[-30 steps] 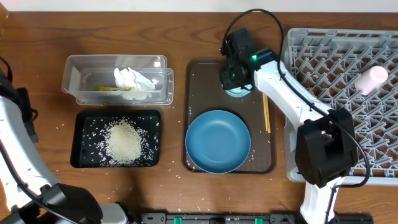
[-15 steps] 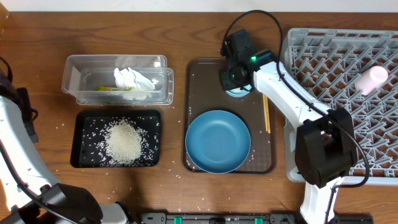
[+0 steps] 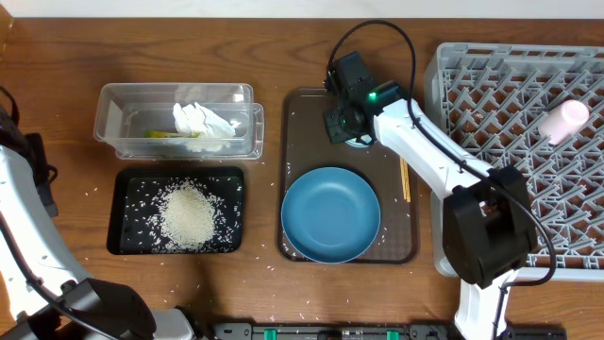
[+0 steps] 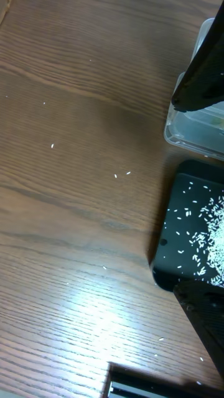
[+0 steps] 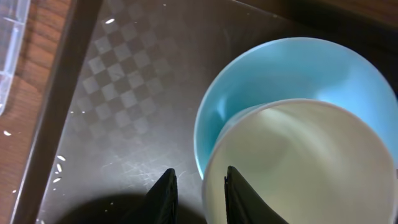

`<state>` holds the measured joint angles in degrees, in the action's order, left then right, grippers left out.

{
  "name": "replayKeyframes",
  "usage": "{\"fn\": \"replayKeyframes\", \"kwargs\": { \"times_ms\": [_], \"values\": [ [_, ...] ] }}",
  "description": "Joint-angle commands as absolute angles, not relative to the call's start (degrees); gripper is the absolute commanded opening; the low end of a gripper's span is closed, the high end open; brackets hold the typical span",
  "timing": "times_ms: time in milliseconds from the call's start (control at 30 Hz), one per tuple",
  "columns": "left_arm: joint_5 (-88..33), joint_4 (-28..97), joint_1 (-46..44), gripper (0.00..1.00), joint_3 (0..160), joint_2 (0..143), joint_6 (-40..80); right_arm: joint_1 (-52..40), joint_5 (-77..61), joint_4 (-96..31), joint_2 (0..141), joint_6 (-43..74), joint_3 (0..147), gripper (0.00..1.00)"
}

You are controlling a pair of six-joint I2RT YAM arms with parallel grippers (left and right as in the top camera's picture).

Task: Sort waste into correct bins and load items into the dishwasher rack
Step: 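Move the right gripper to the pale green cup and grasp it, then carry the green cup into the dish rack and release it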

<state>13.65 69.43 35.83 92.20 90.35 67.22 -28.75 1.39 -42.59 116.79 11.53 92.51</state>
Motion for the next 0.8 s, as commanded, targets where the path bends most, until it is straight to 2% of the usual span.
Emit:
{"fn": "replayKeyframes", "kwargs": {
  "times_ms": [0, 267, 433, 767],
  "values": [
    [13.98, 69.82, 35.94, 0.89, 92.05, 90.45, 66.65, -29.17, 5.28, -42.87, 117.36, 12.43, 92.01, 0.23],
    [13.98, 69.82, 35.94, 0.89, 92.05, 90.45, 66.65, -29.19, 5.82, -42.89, 117.36, 13.28, 92.01, 0.12],
    [13.98, 69.82, 35.94, 0.89, 92.05, 90.45, 66.65, -29.56, 5.48, -42.83, 117.30, 14.72, 92.14, 0.02],
    [13.98, 69.80, 35.94, 0.89, 92.05, 90.45, 66.65, -26.76, 5.13, -44.12, 109.91, 14.52, 96.09, 0.01]
  ]
}}
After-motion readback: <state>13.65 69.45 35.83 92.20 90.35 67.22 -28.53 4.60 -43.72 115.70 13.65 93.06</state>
